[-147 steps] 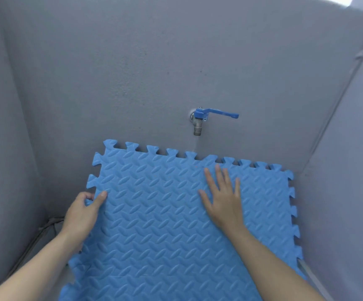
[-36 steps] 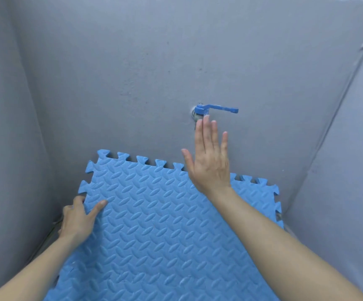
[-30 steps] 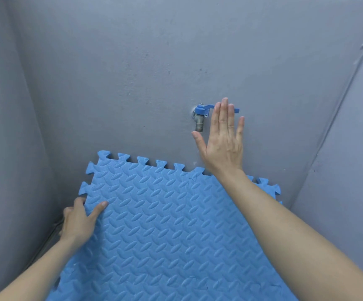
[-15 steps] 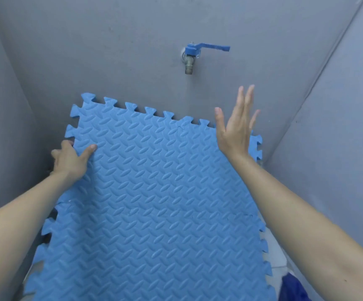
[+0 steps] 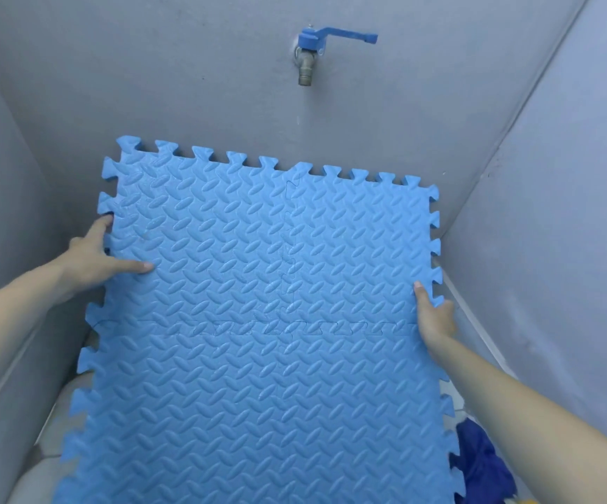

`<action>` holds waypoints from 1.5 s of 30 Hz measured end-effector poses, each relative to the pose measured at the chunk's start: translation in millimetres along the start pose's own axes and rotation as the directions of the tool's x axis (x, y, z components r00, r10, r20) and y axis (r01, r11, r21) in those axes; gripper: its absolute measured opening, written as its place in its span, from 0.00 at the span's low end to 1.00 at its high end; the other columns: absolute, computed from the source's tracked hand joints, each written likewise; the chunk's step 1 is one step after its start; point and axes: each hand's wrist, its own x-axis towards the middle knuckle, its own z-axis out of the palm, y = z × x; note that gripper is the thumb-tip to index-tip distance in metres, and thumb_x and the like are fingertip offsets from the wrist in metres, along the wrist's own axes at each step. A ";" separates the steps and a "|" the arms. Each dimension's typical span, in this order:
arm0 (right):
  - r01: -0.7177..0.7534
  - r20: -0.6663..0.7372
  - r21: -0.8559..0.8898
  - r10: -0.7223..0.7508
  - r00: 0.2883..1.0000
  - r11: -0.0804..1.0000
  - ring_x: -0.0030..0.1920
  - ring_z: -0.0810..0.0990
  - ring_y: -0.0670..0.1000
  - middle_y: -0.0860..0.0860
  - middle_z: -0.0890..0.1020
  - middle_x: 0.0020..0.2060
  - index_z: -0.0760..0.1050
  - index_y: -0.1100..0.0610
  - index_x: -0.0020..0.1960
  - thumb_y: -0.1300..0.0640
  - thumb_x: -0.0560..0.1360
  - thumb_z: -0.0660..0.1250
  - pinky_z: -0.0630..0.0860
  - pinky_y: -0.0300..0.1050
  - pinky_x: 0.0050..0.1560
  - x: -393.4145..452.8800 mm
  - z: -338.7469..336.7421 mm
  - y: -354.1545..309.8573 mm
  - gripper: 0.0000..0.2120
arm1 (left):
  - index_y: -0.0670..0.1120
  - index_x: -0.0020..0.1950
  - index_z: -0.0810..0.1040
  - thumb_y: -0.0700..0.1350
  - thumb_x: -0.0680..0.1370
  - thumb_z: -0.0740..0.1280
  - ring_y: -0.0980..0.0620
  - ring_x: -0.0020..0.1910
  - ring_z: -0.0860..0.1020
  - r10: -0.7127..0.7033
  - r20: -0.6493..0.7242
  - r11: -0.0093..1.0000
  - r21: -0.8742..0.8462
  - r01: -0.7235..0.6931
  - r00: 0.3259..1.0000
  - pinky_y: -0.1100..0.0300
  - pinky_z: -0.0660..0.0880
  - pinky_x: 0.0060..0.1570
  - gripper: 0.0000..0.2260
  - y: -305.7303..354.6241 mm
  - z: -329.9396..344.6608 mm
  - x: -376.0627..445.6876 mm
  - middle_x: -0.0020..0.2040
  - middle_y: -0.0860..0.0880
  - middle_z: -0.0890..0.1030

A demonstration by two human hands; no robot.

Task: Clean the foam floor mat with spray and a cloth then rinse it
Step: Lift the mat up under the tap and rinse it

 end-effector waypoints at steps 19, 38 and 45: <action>0.281 -0.279 -0.025 -0.277 0.919 0.959 0.56 0.76 0.64 0.58 0.74 0.47 0.63 0.63 0.64 0.36 0.80 0.52 0.64 0.50 0.47 -6.9 17.7 -40.5 0.30 | 0.48 0.68 0.59 0.72 0.65 0.65 0.41 0.61 0.71 -0.129 -0.162 0.982 -0.161 0.103 0.978 0.45 0.70 0.56 0.42 -0.2 6.9 -26.7 0.69 0.44 0.68; 0.512 0.116 -0.144 -0.500 0.858 0.847 0.78 0.52 0.47 0.47 0.55 0.79 0.49 0.41 0.79 0.36 0.74 0.65 0.53 0.50 0.75 -5.5 8.9 -9.0 0.40 | 0.54 0.77 0.48 0.64 0.68 0.70 0.42 0.70 0.68 0.069 -0.303 0.995 -0.049 -0.088 0.951 0.44 0.67 0.65 0.46 -37.3 26.5 -50.7 0.73 0.48 0.67; 0.478 0.133 -0.103 -0.465 0.875 0.872 0.76 0.60 0.51 0.44 0.59 0.77 0.44 0.35 0.77 0.33 0.74 0.63 0.60 0.52 0.72 -8.2 10.6 -9.0 0.39 | 0.59 0.73 0.28 0.66 0.64 0.72 0.42 0.71 0.62 0.111 -0.257 0.994 0.045 -0.103 0.960 0.43 0.64 0.66 0.58 -46.5 37.7 -56.9 0.74 0.44 0.54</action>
